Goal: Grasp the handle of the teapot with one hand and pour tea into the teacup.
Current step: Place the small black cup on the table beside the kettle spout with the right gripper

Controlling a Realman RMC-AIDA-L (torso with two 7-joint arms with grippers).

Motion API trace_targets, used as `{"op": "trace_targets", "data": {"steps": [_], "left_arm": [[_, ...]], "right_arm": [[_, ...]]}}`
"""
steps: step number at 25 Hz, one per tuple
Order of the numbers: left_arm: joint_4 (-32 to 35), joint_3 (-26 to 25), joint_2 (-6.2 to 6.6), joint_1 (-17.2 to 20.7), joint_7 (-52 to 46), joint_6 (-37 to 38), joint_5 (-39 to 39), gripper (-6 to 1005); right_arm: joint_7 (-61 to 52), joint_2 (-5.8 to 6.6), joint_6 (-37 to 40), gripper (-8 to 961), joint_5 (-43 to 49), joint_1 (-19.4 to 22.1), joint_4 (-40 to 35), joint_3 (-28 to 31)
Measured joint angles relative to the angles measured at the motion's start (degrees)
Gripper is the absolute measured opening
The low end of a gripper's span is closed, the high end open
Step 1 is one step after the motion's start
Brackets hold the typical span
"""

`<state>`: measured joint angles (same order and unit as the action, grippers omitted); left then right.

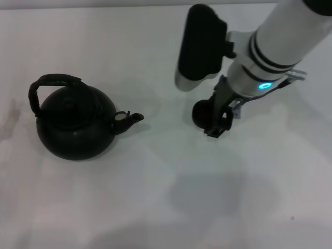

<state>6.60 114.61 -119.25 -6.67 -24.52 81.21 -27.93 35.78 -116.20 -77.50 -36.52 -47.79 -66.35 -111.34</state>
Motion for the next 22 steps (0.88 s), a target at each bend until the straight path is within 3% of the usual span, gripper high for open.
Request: {"op": "trace_targets", "data": {"steps": [6, 22], "left_arm": [[0.1, 0.0, -0.02, -0.1, 0.0, 0.0, 0.0, 871], [-0.3, 0.0, 0.03, -0.9, 0.0, -0.4, 0.0, 872]], "right_arm": [[-0.1, 0.01, 1.8, 746, -3.0, -2.6, 3.0, -3.3], [-0.9, 0.01, 4.2, 770, -4.5, -3.1, 4.7, -7.4]]}}
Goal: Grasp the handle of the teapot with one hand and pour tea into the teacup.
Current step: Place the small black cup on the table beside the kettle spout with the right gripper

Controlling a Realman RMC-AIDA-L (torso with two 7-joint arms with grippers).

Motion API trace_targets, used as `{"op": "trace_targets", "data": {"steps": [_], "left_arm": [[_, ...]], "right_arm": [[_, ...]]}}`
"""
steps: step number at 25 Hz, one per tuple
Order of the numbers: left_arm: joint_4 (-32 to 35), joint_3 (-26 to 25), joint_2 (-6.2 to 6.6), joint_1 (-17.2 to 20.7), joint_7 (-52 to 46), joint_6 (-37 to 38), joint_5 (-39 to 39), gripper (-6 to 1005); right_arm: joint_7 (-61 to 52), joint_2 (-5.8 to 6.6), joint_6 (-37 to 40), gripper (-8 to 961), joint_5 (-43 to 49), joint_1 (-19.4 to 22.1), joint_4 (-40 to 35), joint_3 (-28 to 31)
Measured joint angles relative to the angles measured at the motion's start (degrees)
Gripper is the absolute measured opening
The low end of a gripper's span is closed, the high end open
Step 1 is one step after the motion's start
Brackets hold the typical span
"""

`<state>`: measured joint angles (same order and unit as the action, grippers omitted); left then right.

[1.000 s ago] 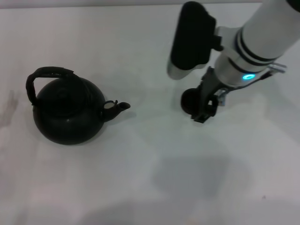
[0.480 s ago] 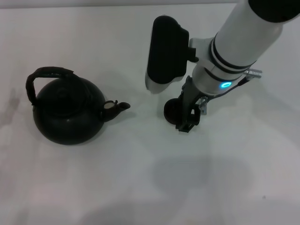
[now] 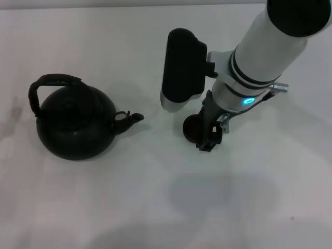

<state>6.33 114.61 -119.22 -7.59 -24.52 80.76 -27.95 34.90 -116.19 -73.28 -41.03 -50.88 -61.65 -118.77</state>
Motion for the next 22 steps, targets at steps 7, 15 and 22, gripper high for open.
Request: {"op": "trace_targets", "data": {"steps": [7, 15, 22], "left_arm": [[0.0, 0.0, 0.04, -0.1, 0.0, 0.0, -0.2, 873], [0.0, 0.0, 0.04, 0.1, 0.0, 0.0, -1.0, 872], [0.0, 0.0, 0.13, 0.2, 0.0, 0.0, -1.3, 872]], "right_arm": [[0.1, 0.0, 0.1, 780, 0.0, 0.0, 0.0, -1.2], [0.4, 0.0, 0.4, 792, -0.7, 0.0, -0.4, -1.7], [0.5, 0.0, 0.4, 848, -0.7, 0.5, -1.2, 0.1]]}}
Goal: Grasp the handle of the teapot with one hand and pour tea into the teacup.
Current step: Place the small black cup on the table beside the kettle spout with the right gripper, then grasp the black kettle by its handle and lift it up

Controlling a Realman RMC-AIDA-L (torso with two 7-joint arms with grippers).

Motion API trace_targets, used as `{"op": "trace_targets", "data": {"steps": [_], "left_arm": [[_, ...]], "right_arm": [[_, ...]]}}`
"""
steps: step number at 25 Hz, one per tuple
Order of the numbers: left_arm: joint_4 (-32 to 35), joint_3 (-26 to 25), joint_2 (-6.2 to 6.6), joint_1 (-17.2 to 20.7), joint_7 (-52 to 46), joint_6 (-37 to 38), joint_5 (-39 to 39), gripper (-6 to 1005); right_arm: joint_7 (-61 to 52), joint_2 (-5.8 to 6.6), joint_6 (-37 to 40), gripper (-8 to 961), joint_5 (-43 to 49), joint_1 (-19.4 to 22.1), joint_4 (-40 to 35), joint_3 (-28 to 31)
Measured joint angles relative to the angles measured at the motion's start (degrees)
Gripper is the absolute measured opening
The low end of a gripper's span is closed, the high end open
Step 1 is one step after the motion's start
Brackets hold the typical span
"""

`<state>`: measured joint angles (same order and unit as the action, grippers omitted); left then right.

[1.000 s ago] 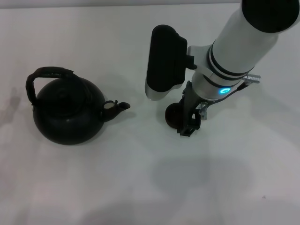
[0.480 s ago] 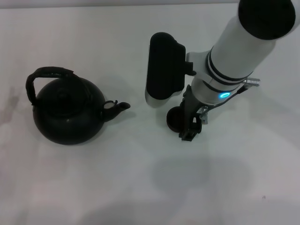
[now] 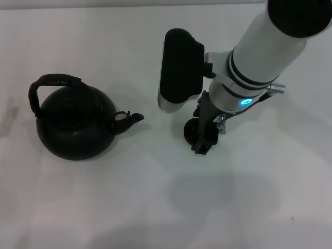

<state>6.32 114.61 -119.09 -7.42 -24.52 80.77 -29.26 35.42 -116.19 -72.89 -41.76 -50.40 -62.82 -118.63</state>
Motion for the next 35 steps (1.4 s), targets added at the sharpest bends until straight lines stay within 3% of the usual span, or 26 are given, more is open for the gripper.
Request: {"op": "trace_targets", "data": {"steps": [8, 16, 19, 20, 23, 27, 30, 35], "left_arm": [[0.0, 0.0, 0.01, 0.3, 0.0, 0.0, -0.2, 873], [0.0, 0.0, 0.06, 0.5, 0.0, 0.1, -0.2, 872], [0.0, 0.0, 0.07, 0.4, 0.0, 0.1, -0.2, 872], [0.0, 0.0, 0.08, 0.4, 0.0, 0.1, -0.2, 872], [0.0, 0.0, 0.1, 0.2, 0.0, 0.1, -0.2, 872], [0.0, 0.0, 0.09, 0.1, 0.1, 0.1, -0.2, 872], [0.0, 0.0, 0.07, 0.0, 0.3, 0.1, -0.2, 873], [0.0, 0.1, 0.03, 0.0, 0.3, 0.3, 0.0, 873]], "right_arm": [[2.3, 0.19, -0.4, 848, -2.5, 2.8, -2.4, 5.7], [10.6, 0.61, -3.0, 848, -4.1, 12.5, -7.2, 23.9], [17.2, 0.61, -1.9, 848, -8.8, 17.2, -6.6, 33.9], [17.2, 0.61, -1.9, 849, -8.8, 17.2, -6.6, 33.9], [22.5, 0.69, 0.6, 849, -15.2, 20.6, -4.2, 41.8], [36.9, 0.82, 4.3, 849, -34.6, 24.4, 7.3, 54.0], [52.3, 0.91, 4.6, 849, -52.4, 25.1, 22.4, 62.4], [81.5, 0.66, 2.7, 849, -71.2, 25.4, 44.0, 76.1]]}}
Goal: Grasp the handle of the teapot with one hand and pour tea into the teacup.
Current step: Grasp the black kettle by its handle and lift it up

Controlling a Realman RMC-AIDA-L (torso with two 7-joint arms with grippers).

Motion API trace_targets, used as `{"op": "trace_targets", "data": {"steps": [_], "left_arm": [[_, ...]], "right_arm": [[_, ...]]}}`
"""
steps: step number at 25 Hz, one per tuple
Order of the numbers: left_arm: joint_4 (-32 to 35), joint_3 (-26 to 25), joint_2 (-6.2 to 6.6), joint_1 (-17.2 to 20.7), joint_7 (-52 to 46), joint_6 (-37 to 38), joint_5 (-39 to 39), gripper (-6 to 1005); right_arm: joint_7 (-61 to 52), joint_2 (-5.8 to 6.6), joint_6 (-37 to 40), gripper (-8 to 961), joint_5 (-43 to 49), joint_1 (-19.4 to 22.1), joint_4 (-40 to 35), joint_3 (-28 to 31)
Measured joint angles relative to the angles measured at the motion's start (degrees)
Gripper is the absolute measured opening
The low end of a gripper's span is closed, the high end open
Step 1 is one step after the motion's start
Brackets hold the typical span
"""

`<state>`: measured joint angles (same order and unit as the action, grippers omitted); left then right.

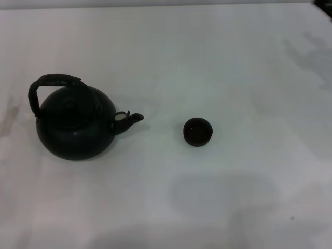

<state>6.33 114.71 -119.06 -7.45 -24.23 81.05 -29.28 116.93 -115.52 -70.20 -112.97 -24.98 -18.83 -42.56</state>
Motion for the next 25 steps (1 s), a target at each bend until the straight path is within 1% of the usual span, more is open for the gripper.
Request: {"op": "trace_targets", "data": {"steps": [2, 4, 6, 9, 11, 13, 14, 15, 16, 17, 19, 21, 23, 25], "left_arm": [[0.0, 0.1, 0.02, 0.0, 0.0, 0.0, 0.1, 873], [0.0, 0.3, 0.04, 0.0, 0.0, 0.1, 0.5, 873], [0.0, 0.5, 0.04, 0.2, 0.0, 0.1, 0.8, 873], [0.0, 0.7, 0.05, 1.4, -0.1, 0.7, 2.4, 873], [0.0, 0.9, 0.06, 2.9, -0.2, 1.8, 3.4, 873], [-0.1, 1.1, 0.06, 4.9, -0.4, 3.9, 4.5, 873], [-0.4, 1.1, 0.08, 6.2, -0.7, 5.5, 5.4, 873], [-1.3, 1.1, 0.12, 7.9, -1.6, 8.6, 7.0, 872], [-1.9, 1.1, 0.15, 8.5, -2.2, 10.4, 7.7, 872], [-1.9, 1.1, 0.15, 8.5, -2.2, 10.4, 7.7, 872], [-3.5, 1.1, 0.17, 9.6, -3.5, 13.5, 9.2, 872], [-4.2, 1.1, 0.15, 10.0, -4.2, 14.8, 11.3, 872], [-4.3, 1.2, 0.08, 9.4, -4.5, 15.0, 13.9, 872], [-4.6, 1.2, -0.05, 7.8, -4.5, 14.7, 15.9, 873]], "right_arm": [[17.9, -0.23, -2.6, 849, -7.2, 0.0, 8.0, 3.8], [34.6, -0.41, -4.0, 849, -12.3, -0.3, 14.4, 6.6], [46.4, -0.46, -2.9, 848, -14.2, -0.4, 17.3, 9.8], [53.8, -0.23, -0.2, 847, -14.7, 0.0, 18.4, 14.7], [53.3, -0.02, 0.7, 845, -14.7, 0.7, 18.3, 17.9], [49.5, 0.25, 1.2, 844, -14.8, 1.6, 17.8, 20.7], [49.5, 0.25, 1.2, 844, -14.8, 1.6, 17.8, 20.7], [48.5, 0.32, 1.5, 843, -14.8, 1.7, 17.8, 21.4], [47.6, 0.38, 1.9, 843, -14.8, 1.8, 17.6, 22.1], [46.6, 0.43, 2.7, 842, -14.8, 1.9, 17.4, 22.8], [45.0, 0.44, 3.9, 842, -14.8, 1.9, 16.8, 23.2], [43.7, 0.45, 4.6, 842, -14.9, 1.9, 16.6, 23.3], [42.8, 0.46, 4.9, 843, -14.8, 1.6, 16.5, 23.3], [42.0, 0.44, 5.3, 843, -14.7, 1.1, 16.5, 23.3]]}}
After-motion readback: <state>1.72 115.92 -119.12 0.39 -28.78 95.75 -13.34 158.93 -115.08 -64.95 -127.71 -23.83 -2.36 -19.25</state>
